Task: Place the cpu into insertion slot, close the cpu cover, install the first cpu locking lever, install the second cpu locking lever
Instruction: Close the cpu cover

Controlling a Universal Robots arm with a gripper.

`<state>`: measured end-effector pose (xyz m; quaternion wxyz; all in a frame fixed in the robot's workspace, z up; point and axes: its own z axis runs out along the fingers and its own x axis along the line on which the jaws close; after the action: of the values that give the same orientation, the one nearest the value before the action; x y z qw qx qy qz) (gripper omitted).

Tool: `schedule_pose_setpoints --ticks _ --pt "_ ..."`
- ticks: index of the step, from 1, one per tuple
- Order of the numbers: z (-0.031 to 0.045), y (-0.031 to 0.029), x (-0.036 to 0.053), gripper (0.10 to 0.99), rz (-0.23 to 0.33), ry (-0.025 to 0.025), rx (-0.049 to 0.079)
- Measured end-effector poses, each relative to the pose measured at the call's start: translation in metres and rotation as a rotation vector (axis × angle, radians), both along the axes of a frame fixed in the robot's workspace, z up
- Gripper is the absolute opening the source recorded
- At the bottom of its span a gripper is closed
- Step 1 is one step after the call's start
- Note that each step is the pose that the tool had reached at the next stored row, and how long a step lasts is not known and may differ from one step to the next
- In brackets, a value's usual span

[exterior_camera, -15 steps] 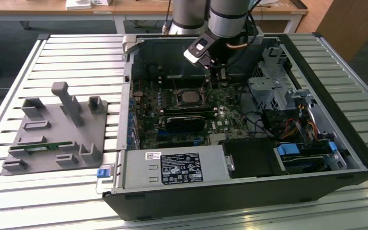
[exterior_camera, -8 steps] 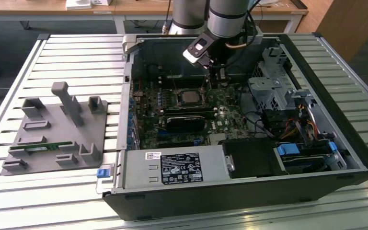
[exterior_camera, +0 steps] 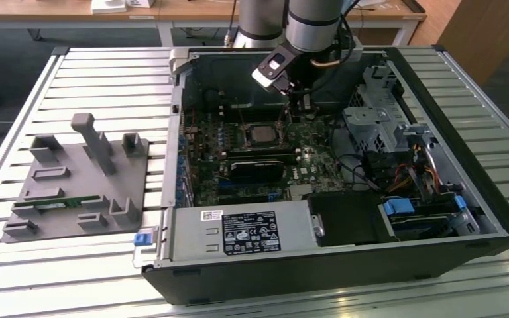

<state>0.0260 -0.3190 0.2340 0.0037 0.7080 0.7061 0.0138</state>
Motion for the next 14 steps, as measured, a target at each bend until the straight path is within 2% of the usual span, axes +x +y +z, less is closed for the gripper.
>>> schedule_pose_setpoints --ticks 14 --pt "-0.0001 0.0 -0.0037 0.106 0.0 0.0 0.0"
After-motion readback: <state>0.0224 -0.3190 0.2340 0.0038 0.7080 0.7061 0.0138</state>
